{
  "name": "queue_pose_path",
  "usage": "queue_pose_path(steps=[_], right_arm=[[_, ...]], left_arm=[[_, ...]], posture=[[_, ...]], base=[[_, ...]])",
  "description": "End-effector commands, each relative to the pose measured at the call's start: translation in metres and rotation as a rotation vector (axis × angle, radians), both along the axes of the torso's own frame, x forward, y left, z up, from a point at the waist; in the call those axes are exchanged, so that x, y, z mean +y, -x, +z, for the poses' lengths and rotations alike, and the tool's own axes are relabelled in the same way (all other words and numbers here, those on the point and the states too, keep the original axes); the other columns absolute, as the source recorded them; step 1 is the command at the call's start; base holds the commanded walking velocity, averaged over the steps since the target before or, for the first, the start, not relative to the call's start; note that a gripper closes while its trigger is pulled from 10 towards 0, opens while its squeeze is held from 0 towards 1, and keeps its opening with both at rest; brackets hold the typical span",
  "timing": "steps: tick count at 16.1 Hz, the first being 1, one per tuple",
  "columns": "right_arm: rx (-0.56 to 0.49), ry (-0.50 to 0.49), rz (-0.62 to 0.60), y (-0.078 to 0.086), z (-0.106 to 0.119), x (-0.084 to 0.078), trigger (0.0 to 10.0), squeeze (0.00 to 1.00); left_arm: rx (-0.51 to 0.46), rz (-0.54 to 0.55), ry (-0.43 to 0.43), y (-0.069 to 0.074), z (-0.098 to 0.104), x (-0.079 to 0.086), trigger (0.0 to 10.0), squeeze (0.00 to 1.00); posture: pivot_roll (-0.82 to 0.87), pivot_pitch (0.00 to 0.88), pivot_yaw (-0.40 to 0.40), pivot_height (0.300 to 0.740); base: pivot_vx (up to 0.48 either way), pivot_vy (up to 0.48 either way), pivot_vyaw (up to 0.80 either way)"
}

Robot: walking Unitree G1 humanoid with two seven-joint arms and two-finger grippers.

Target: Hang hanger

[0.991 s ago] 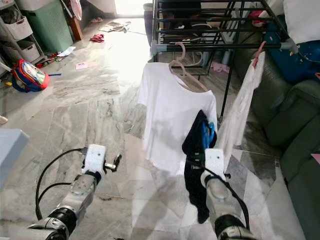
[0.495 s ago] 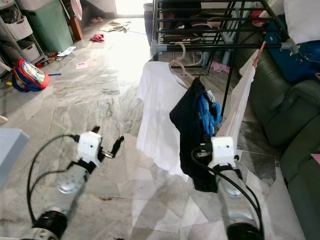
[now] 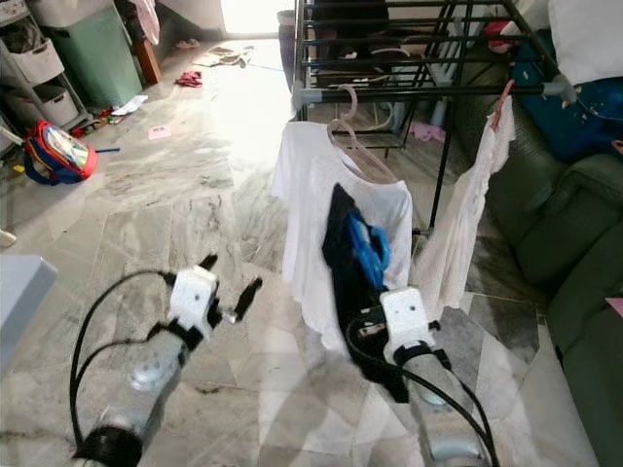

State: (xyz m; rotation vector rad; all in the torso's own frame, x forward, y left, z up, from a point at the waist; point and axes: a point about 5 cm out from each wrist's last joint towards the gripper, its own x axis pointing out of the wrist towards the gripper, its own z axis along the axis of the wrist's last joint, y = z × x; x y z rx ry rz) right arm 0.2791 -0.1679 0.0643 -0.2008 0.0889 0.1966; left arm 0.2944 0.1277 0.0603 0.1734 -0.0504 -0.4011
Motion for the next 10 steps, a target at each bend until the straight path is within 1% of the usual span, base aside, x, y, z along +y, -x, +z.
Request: queue_pose_path(steps=[1, 3, 4, 6, 7, 8, 9, 10], right_arm=[[-0.084, -0.016, 0.006, -0.004, 0.019, 0.005, 10.0, 0.0], [-0.123, -0.01, 0.027, -0.001, 0.025, 0.006, 10.0, 0.0], [-0.129, -0.048, 0.038, 0.005, 0.029, 0.007, 10.0, 0.0], [-0.136, -0.05, 0.081, 0.008, 0.032, 0.009, 10.0, 0.0], [-0.132, -0.072, 0.118, 0.009, 0.034, 0.01, 10.0, 0.0], [-0.11, -0.069, 0.215, 0.012, 0.041, 0.01, 10.0, 0.0], [-0.092, -0.044, 0.269, 0.014, 0.045, 0.006, 10.0, 0.0], [-0.085, -0.016, 0.298, 0.016, 0.047, 0.002, 10.0, 0.0]], left_arm=[[0.0, 0.007, -0.005, 0.002, 0.0, 0.004, 10.0, 0.0], [0.032, 0.037, 0.013, 0.007, -0.006, 0.008, 10.0, 0.0], [0.028, 0.058, 0.013, 0.005, -0.005, 0.011, 10.0, 0.0], [0.032, 0.059, 0.029, 0.001, -0.002, 0.011, 10.0, 0.0], [0.029, 0.031, 0.031, -0.001, 0.001, 0.008, 10.0, 0.0], [-0.002, -0.064, 0.017, -0.004, 0.012, 0.0, 10.0, 0.0], [-0.039, -0.125, -0.019, -0.006, 0.021, -0.003, 10.0, 0.0], [-0.057, -0.148, -0.037, -0.008, 0.025, -0.003, 10.0, 0.0]], posture=[[0.03, 0.027, 0.021, 0.74], [0.04, 0.038, 0.02, 0.74], [0.04, 0.052, 0.03, 0.74], [0.03, 0.062, 0.033, 0.74], [0.03, 0.07, 0.034, 0.74], [0.02, 0.083, 0.035, 0.74], [0.01, 0.092, 0.036, 0.74], [0.01, 0.095, 0.036, 0.74]], base=[[0.0, 0.0, 0.0], [0.0, 0.0, 0.0], [0.0, 0.0, 0.0], [0.0, 0.0, 0.0], [0.0, 0.0, 0.0], [0.0, 0.0, 0.0], [0.0, 0.0, 0.0], [0.0, 0.0, 0.0]])
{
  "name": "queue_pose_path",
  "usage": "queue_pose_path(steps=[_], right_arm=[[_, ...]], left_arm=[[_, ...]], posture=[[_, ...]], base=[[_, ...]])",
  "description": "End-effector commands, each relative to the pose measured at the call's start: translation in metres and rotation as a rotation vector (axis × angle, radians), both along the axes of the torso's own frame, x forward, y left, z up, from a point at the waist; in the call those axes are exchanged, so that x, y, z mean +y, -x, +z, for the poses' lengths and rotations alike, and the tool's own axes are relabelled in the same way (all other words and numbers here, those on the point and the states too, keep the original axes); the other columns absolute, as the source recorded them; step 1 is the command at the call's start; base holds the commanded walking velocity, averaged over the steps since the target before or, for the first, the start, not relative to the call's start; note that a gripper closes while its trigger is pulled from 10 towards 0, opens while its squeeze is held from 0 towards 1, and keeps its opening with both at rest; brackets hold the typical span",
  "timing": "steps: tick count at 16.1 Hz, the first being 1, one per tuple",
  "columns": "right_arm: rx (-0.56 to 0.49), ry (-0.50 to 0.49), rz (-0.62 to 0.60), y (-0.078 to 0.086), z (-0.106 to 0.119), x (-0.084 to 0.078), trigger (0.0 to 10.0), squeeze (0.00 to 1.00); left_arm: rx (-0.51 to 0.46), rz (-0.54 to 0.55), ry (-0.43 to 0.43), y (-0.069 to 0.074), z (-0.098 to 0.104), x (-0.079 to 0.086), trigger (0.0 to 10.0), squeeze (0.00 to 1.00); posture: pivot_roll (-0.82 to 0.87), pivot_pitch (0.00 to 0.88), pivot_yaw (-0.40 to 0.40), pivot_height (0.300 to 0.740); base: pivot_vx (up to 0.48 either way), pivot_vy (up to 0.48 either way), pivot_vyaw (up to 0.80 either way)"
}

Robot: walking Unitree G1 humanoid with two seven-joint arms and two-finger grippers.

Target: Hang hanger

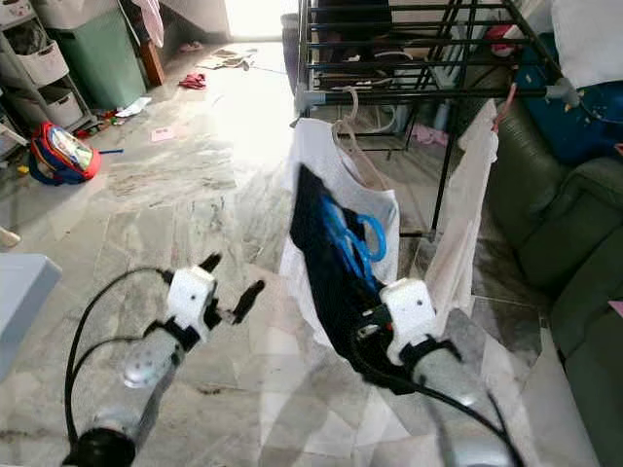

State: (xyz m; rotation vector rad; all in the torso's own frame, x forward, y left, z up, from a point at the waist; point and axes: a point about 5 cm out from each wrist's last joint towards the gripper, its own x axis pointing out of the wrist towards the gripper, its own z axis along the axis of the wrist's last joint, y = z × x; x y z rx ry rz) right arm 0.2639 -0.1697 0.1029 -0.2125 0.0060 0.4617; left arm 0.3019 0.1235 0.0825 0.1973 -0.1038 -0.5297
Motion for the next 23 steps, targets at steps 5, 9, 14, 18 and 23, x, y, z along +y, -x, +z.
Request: queue_pose_path(steps=[5, 9, 14, 18, 23], right_arm=[[0.018, 0.198, 0.243, 0.006, 0.023, -0.012, 10.0, 0.0], [0.059, 0.196, 0.345, 0.016, 0.024, -0.006, 10.0, 0.0], [0.025, 0.204, 0.322, 0.014, 0.027, -0.002, 10.0, 0.0], [0.043, 0.18, 0.326, 0.018, 0.021, 0.005, 10.0, 0.0], [0.026, 0.174, 0.3, 0.014, 0.023, 0.006, 10.0, 0.0]], left_arm=[[-0.087, -0.067, -0.124, -0.013, 0.019, 0.005, 10.0, 0.0], [-0.056, -0.057, -0.09, -0.014, 0.016, -0.006, 10.0, 0.0], [0.016, 0.028, -0.041, -0.014, 0.006, 0.003, 10.0, 0.0], [0.022, 0.041, -0.03, -0.011, 0.004, -0.007, 10.0, 0.0], [0.036, 0.037, -0.017, -0.006, 0.0, -0.017, 10.0, 0.0]], posture=[[0.0, 0.117, 0.042, 0.74], [0.0, 0.122, 0.046, 0.74], [0.01, 0.131, 0.051, 0.74], [0.0, 0.14, 0.058, 0.74], [0.0, 0.136, 0.065, 0.74]], base=[[0.0, 0.0, 0.0], [0.0, 0.0, 0.0], [0.0, 0.0, 0.16], [0.0, 0.0, 0.8], [0.0, 0.0, 0.8]])
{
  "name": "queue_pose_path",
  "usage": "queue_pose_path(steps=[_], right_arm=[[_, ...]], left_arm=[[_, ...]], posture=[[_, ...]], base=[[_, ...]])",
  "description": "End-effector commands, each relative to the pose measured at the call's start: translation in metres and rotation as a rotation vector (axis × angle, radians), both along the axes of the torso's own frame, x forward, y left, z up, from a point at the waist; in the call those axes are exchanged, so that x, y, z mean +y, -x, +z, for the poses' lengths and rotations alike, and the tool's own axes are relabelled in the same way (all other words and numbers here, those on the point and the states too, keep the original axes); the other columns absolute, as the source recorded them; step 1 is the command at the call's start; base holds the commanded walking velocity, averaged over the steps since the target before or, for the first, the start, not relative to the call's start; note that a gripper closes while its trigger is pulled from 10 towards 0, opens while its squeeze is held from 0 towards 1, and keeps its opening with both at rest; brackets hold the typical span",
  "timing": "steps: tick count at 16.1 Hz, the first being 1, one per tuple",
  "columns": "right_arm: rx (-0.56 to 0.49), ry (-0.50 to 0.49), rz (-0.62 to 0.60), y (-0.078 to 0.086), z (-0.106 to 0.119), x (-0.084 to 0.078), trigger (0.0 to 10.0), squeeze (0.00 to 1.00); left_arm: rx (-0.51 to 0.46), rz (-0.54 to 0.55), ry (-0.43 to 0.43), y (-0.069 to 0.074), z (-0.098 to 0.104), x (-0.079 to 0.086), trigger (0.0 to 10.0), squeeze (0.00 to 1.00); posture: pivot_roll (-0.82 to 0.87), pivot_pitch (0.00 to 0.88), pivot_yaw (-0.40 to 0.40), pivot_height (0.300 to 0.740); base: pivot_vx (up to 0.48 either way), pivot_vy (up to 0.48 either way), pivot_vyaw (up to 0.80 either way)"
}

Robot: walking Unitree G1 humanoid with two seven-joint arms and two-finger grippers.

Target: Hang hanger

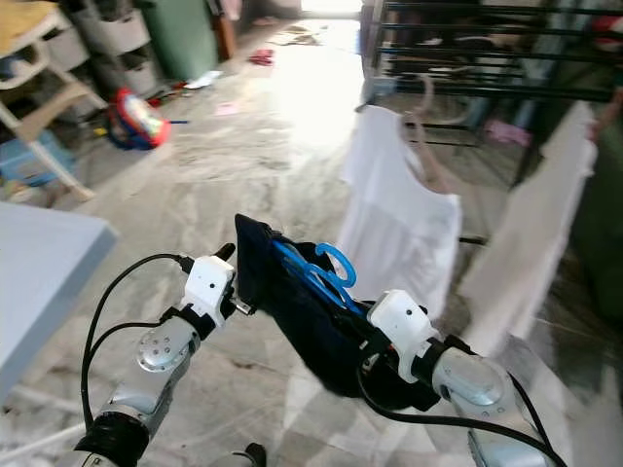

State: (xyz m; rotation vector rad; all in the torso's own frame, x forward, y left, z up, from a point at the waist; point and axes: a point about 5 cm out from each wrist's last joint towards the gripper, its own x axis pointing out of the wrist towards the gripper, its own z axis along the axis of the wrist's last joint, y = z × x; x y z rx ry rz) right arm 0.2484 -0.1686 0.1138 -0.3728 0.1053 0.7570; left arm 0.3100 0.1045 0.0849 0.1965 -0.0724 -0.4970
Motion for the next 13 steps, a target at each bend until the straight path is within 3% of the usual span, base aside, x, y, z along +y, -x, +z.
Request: queue_pose_path(steps=[1, 6, 13], right_arm=[[-0.06, -0.018, 0.017, -0.0019, 0.0116, 0.0052, 10.0, 0.0], [-0.061, -0.038, 0.011, -0.0024, 0.0111, 0.0106, 10.0, 0.0], [-0.03, -0.06, -0.027, -0.0057, 0.0084, 0.0102, 10.0, 0.0]], left_arm=[[0.025, 0.025, 0.001, 0.0014, -0.0038, 0.0007, 10.0, 0.0], [0.052, 0.045, 0.024, 0.0017, -0.0058, -0.0029, 10.0, 0.0], [0.07, 0.048, 0.032, 0.0024, -0.0078, -0.0045, 10.0, 0.0]], posture=[[0.0, 0.135, 0.065, 0.74], [0.0, 0.145, 0.065, 0.74], [0.0, 0.144, 0.068, 0.74]], base=[[0.0, 0.0, 0.8], [0.0, 0.0, 0.72], [0.0, 0.0, 0.0]])
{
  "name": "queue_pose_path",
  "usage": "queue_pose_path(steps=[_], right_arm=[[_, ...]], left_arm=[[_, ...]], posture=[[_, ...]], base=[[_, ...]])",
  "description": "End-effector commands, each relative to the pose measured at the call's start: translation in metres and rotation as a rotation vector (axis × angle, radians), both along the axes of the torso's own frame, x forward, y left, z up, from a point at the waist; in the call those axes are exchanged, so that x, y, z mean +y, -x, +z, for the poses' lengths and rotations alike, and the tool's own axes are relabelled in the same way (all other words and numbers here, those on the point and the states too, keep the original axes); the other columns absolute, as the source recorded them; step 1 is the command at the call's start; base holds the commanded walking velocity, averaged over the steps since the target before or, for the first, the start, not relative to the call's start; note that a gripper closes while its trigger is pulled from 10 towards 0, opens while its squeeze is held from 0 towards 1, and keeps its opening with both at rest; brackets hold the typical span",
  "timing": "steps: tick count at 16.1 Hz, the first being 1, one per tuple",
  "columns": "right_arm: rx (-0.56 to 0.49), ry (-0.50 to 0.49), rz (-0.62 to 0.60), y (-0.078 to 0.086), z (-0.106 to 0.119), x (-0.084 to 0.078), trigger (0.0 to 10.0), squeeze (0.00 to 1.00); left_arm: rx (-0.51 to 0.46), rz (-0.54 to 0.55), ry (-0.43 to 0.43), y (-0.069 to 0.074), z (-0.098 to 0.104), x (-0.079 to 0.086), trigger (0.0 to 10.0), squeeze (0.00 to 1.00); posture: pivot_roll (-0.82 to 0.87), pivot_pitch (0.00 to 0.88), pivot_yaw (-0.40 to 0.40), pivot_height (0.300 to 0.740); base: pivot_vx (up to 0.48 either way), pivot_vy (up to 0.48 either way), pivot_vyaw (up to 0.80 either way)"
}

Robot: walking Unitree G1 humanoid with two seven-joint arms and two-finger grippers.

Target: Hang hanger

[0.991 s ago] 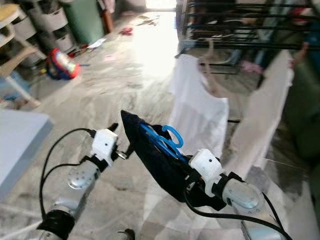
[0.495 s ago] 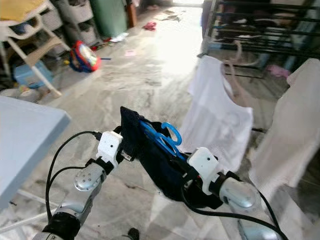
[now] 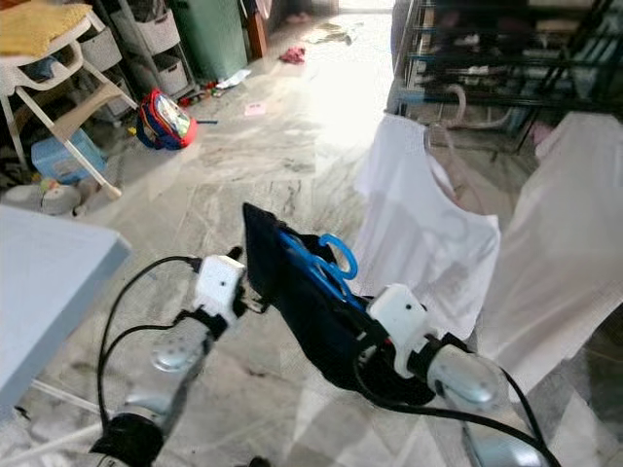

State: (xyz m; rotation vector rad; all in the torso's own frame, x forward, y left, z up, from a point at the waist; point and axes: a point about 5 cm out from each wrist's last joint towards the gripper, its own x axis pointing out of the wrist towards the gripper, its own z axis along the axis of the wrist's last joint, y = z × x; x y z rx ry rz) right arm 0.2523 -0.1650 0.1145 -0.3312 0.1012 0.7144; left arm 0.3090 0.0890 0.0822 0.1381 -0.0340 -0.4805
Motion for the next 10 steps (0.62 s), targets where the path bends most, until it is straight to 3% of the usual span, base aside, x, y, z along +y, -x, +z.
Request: queue_pose_path(steps=[1, 5, 7, 10], right_arm=[[-0.026, -0.019, 0.015, -0.0019, 0.0067, 0.0067, 10.0, 0.0], [-0.01, -0.015, 0.015, -0.0007, 0.0049, 0.0068, 10.0, 0.0], [-0.008, 0.001, 0.023, -0.0008, 0.0038, 0.008, 10.0, 0.0], [-0.089, 0.038, 0.004, -0.0037, 0.0063, 0.0099, 10.0, 0.0]], left_arm=[[0.022, 0.028, -0.015, 0.0013, -0.0051, 0.0108, 10.0, 0.0], [0.028, 0.025, -0.019, 0.002, -0.0064, 0.0105, 10.0, 0.0], [0.031, 0.024, -0.022, 0.0026, -0.0075, 0.0106, 10.0, 0.0], [0.031, 0.021, -0.024, 0.0032, -0.0081, 0.0101, 10.0, 0.0]], posture=[[0.0, 0.143, 0.07, 0.74], [0.0, 0.148, 0.069, 0.74], [0.0, 0.15, 0.069, 0.74], [0.0, 0.151, 0.07, 0.74]], base=[[0.0, 0.0, 0.0], [0.0, 0.0, 0.0], [0.0, -0.276, 0.0], [0.0, -0.358, 0.0]])
